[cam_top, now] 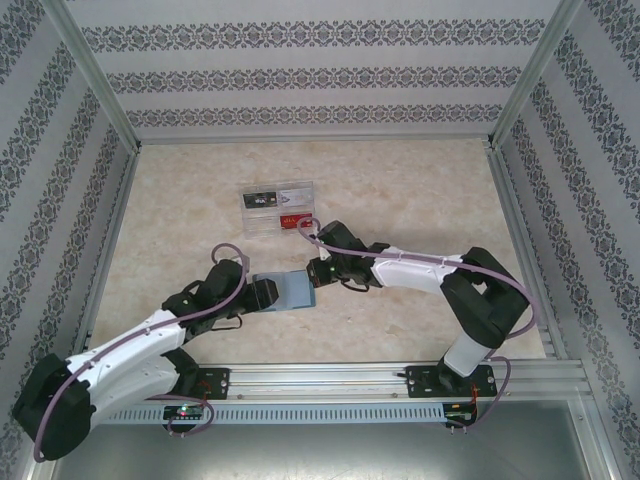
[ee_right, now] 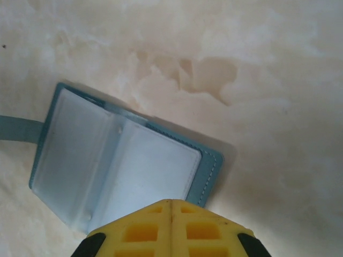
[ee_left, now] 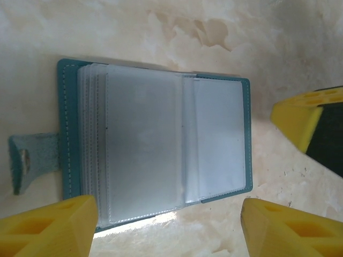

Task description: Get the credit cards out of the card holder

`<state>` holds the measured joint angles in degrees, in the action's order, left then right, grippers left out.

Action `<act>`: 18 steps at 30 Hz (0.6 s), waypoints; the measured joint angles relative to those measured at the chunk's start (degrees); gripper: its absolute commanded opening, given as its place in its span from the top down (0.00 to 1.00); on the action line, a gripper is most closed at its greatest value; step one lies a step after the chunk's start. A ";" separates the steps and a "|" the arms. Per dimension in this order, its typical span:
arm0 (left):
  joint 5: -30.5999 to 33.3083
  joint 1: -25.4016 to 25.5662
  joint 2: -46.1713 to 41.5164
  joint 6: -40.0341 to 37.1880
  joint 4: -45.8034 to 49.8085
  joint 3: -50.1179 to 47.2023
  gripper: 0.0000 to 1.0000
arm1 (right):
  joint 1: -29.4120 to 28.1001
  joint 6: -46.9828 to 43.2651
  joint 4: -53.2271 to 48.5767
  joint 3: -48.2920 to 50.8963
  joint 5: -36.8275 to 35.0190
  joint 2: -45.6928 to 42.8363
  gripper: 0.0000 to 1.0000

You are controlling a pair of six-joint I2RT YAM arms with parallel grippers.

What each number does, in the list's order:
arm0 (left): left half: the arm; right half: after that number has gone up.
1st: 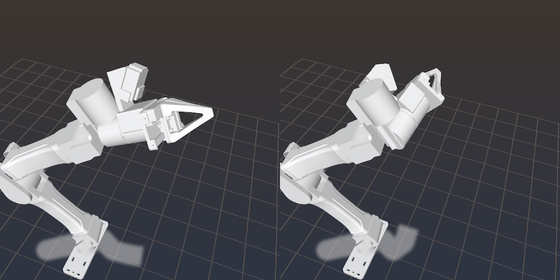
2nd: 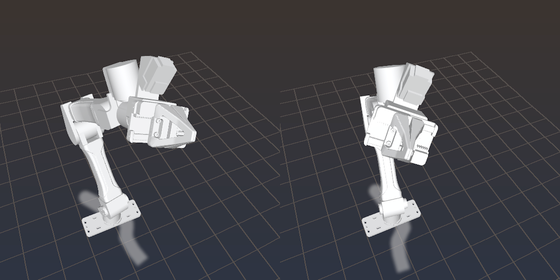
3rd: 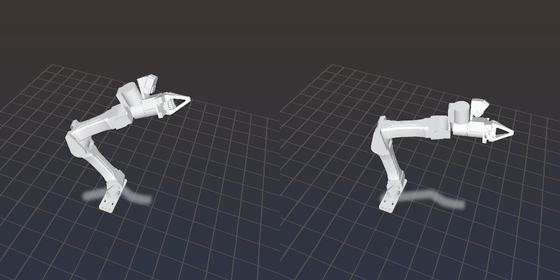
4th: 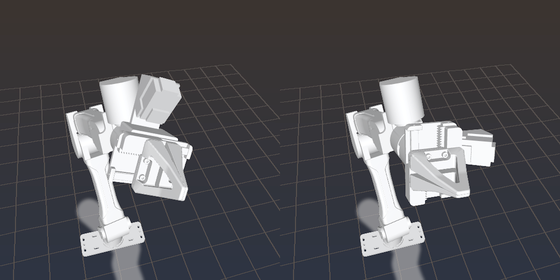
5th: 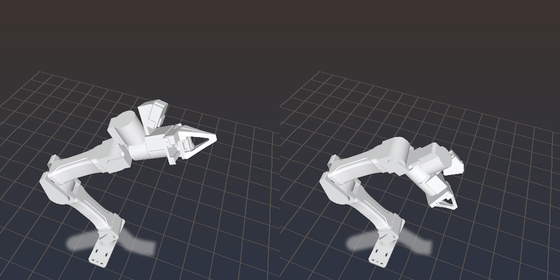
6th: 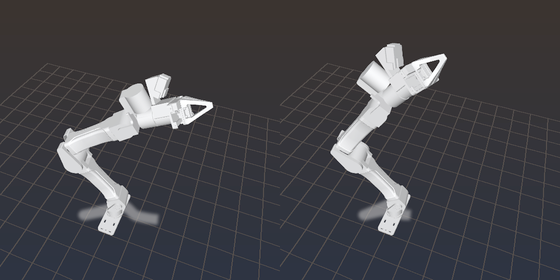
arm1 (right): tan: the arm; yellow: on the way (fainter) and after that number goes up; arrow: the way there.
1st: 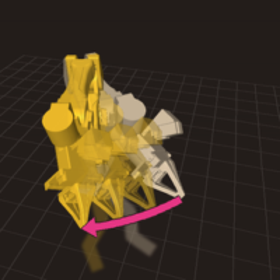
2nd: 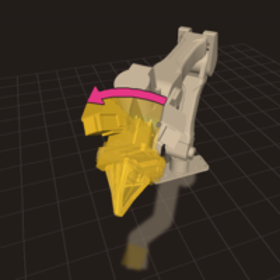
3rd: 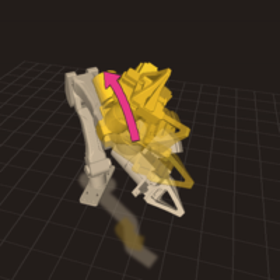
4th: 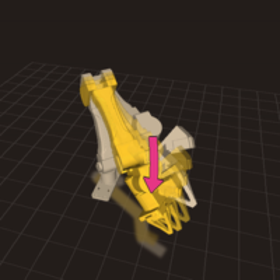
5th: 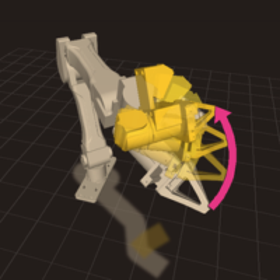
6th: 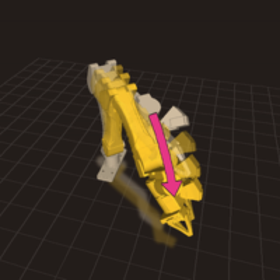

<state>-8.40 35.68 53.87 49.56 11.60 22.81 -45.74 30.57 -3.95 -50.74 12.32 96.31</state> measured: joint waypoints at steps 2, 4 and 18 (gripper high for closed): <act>-0.22 0.00 0.57 0.00 -0.70 0.09 0.28 | -0.17 0.68 0.22 0.48 0.24 0.42 1.00; -0.33 0.00 1.22 -0.02 -1.18 0.17 0.29 | -0.31 1.07 0.57 0.63 0.68 1.01 1.00; -0.59 0.00 7.87 -0.50 -3.56 1.75 0.29 | -0.28 2.14 1.51 0.66 1.62 3.30 1.00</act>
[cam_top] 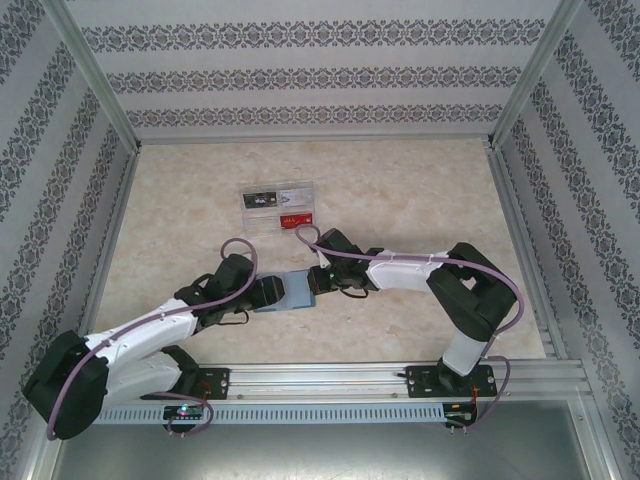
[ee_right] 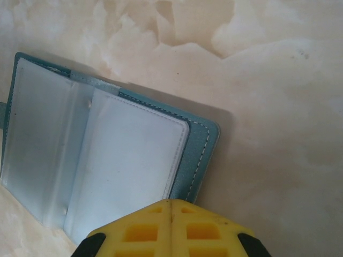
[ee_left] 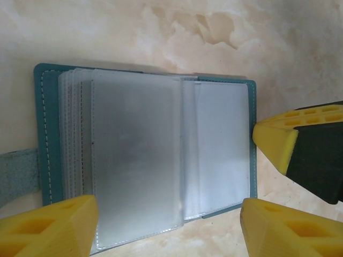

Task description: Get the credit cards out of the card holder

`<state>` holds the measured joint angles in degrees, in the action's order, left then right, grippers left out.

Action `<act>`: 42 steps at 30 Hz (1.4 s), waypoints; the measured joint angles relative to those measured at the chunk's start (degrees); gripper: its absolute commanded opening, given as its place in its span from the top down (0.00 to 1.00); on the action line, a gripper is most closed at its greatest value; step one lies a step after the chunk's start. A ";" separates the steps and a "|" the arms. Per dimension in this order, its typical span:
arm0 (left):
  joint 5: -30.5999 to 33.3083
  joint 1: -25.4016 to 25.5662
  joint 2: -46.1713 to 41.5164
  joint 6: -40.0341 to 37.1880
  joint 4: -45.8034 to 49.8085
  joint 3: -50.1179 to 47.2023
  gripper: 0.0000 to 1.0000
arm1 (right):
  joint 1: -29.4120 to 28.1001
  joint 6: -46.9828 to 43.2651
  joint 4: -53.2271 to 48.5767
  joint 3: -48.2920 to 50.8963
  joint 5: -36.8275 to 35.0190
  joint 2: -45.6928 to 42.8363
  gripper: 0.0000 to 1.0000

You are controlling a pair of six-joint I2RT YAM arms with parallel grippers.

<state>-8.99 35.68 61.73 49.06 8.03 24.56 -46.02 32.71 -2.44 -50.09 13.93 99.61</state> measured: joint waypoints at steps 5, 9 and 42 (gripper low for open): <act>0.66 0.00 2.19 -0.70 0.00 0.35 0.29 | -0.02 0.00 0.15 0.00 0.04 0.42 1.00; 1.11 0.00 2.64 -0.87 -0.22 0.35 0.29 | -0.02 0.00 0.17 0.00 0.07 0.42 1.00; -7.26 2.38 9.05 -0.57 -11.98 1.84 0.30 | -0.37 0.17 1.51 0.00 0.37 1.20 1.00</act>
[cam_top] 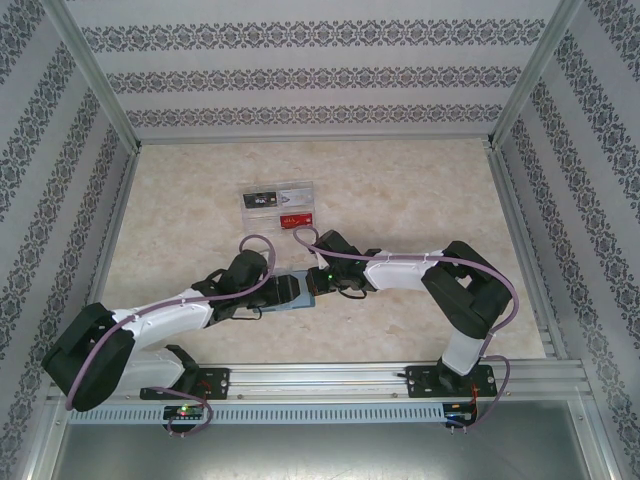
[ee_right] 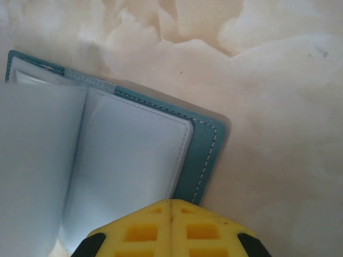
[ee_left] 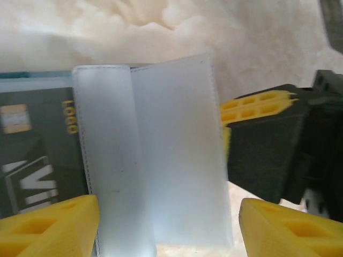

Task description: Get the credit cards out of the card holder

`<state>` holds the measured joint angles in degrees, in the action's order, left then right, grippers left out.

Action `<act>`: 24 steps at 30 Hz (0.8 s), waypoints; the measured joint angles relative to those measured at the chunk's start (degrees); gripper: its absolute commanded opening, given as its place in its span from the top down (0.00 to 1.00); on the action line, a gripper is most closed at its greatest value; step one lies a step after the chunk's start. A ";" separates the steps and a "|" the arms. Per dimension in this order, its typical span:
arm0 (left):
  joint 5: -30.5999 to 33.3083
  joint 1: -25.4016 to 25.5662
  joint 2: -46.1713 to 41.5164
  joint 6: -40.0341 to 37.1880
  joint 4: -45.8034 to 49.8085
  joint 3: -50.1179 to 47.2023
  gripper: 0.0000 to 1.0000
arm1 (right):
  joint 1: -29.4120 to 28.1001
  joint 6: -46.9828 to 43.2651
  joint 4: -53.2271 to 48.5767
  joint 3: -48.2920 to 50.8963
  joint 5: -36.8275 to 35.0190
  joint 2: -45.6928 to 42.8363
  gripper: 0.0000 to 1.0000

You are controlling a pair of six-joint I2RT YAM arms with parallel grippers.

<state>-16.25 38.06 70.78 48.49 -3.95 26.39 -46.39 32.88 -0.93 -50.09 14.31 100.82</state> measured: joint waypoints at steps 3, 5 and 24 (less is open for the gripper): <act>-1.18 0.76 0.00 0.00 -1.42 0.55 0.31 | 0.00 0.02 0.22 0.02 0.00 0.00 1.00; -1.81 1.01 -0.02 0.00 -2.16 0.76 0.31 | 0.02 0.02 0.44 0.13 0.00 0.00 1.00; 7.10 0.92 -17.05 -2.78 10.99 0.81 0.34 | 0.42 0.24 1.51 1.77 0.04 -1.42 1.00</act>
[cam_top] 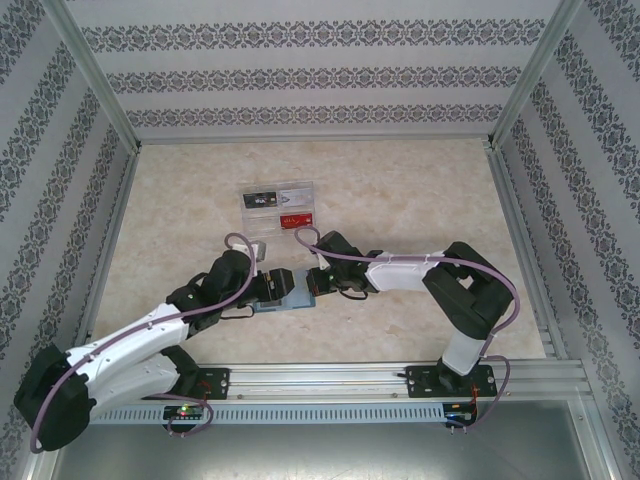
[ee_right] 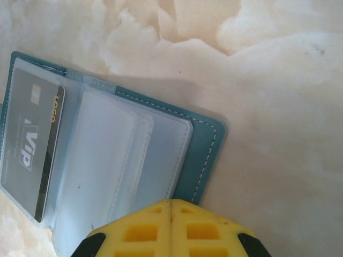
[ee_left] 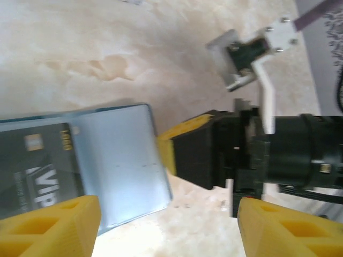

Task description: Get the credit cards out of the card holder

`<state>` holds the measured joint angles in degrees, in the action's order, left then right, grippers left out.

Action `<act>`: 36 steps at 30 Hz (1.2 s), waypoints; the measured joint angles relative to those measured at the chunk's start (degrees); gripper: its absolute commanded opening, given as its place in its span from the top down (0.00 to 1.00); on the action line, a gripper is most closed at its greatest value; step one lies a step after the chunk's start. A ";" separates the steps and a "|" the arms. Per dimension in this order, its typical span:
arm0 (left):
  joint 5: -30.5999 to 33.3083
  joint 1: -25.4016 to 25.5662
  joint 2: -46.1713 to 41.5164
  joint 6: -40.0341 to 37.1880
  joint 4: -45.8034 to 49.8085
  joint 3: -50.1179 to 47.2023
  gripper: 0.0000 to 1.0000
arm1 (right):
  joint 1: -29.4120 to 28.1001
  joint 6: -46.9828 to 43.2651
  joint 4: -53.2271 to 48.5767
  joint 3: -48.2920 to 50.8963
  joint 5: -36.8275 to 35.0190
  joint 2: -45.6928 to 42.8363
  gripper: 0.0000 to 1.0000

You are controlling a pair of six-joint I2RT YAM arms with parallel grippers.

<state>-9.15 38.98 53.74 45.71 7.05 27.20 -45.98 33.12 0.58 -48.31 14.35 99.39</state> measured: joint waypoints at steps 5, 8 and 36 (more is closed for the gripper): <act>3.93 -0.94 -0.79 -1.07 4.00 -0.66 0.53 | 0.42 0.20 -0.33 1.73 -0.98 -5.25 0.93; 5.35 -1.55 -0.66 -1.66 4.74 -1.95 0.63 | 0.37 0.98 -0.04 2.01 -0.94 -8.24 0.91; 7.23 -5.53 8.98 -2.43 2.34 -5.25 0.97 | -6.03 11.82 4.96 -6.19 7.06 4.33 0.81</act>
<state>-1.91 33.45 62.72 43.29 9.39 21.96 -52.01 44.95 5.54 -54.50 21.41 103.72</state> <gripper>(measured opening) 0.055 0.180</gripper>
